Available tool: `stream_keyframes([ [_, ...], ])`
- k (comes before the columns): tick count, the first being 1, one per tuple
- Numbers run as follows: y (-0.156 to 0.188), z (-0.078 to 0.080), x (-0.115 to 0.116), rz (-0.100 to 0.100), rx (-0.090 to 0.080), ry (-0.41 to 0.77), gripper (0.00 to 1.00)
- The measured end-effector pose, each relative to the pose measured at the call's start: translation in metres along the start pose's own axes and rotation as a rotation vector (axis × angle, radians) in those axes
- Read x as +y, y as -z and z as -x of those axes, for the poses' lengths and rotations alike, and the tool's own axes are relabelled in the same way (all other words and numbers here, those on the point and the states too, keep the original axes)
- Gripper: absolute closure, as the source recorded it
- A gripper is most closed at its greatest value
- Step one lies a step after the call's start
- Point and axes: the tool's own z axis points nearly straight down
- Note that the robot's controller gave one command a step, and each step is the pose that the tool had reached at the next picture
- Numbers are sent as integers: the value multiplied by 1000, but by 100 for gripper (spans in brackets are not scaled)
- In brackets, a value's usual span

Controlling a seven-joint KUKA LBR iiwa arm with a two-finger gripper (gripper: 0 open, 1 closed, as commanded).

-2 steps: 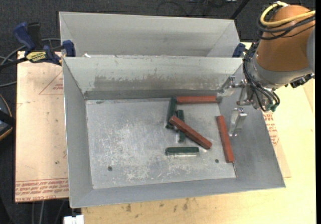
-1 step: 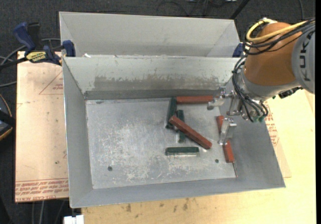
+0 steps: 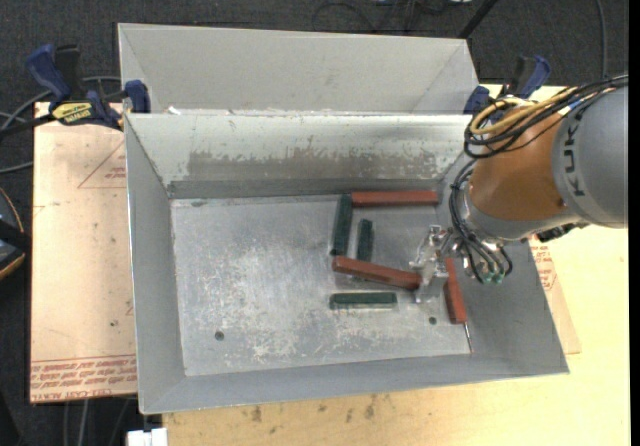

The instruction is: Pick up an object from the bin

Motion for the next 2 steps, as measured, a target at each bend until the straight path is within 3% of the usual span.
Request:
stream_keyframes([
  [1, 0, 0, 0, 0, 0, 0, 100],
  [2, 129, 2, 16, 1, 10, 16, 100],
])
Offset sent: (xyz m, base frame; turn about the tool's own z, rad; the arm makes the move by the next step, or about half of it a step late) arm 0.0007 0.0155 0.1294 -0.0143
